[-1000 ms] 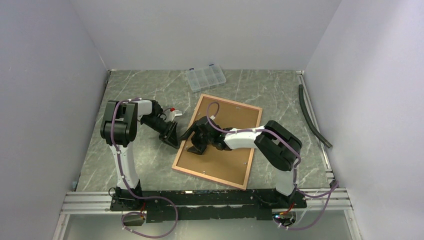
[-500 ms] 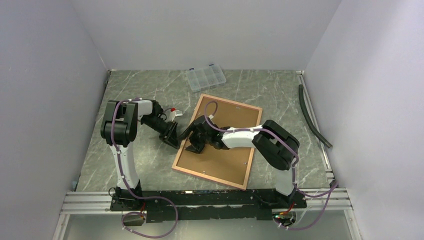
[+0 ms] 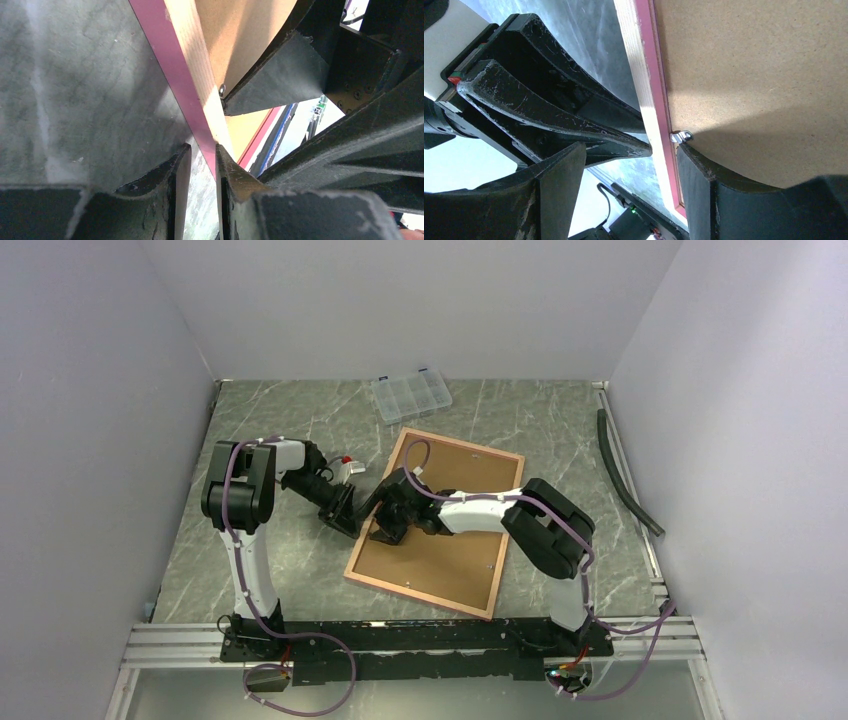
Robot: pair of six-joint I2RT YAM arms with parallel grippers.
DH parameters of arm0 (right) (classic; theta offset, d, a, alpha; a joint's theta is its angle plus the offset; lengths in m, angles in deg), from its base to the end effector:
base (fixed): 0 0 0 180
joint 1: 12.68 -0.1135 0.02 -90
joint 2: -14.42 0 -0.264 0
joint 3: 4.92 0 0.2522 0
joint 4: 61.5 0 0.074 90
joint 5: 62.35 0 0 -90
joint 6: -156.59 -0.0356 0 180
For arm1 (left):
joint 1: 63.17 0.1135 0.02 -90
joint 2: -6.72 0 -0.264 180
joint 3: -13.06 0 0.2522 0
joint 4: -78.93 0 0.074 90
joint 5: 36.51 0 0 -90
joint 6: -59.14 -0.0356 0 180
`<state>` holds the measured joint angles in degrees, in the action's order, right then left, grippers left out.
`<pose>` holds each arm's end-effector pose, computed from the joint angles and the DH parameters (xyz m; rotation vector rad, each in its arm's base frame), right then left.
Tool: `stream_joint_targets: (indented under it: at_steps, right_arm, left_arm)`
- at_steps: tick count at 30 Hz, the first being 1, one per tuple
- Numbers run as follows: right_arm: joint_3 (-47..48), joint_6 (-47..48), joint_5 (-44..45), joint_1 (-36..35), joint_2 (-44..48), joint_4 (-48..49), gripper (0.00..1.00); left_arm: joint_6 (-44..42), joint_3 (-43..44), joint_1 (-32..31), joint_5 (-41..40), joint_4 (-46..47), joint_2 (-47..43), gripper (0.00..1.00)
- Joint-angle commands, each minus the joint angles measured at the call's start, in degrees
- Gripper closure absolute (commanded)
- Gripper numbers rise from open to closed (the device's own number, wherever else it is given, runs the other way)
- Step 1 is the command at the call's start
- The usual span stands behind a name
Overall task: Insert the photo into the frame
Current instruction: Install the photo frame at the center of the board.
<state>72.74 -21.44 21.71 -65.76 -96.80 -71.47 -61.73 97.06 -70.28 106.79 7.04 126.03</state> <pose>0.2404 0.3260 0.1448 0.7631 2.6267 1.1543 0.3208 -0.0688 0.1069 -0.6870 -2.6281 1.4145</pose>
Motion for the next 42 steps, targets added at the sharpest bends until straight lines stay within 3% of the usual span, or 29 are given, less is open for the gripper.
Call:
stream_joint_targets:
  at_steps: [1,14,25,32,35,37,42]
  right_arm:
    - [1.9,2.5,4.4,0.0,-0.1,-0.9,0.29]
    - [3.1,4.1,5.4,0.0,-0.1,0.3,0.3]
    - [-0.8,11.1,-6.4,3.7,7.9,6.9,0.19]
    - [0.5,22.5,-9.0,10.9,12.4,-2.6,0.13]
    - [3.1,28.5,-8.0,15.1,11.4,-7.3,0.12]
    - [4.5,32.5,-8.1,17.8,9.8,-8.0,0.12]
    - [8.7,36.8,-11.6,23.5,4.7,-8.1,0.13]
  left_arm:
    - [-2.4,-0.3,-0.4,1.1,-0.7,-0.3,0.71]
    - [-2.2,-0.2,-0.3,0.7,-0.7,-0.8,0.7]
    - [-3.4,6.4,4.5,0.2,-6.2,-2.1,0.67]
    - [5.8,13.5,4.3,1.5,-0.8,0.8,0.58]
    - [9.9,17.0,2.9,2.6,1.3,3.4,0.54]
    - [12.0,19.2,1.8,3.7,2.3,4.8,0.45]
    - [17.3,24.3,-0.8,2.9,6.6,7.9,0.42]
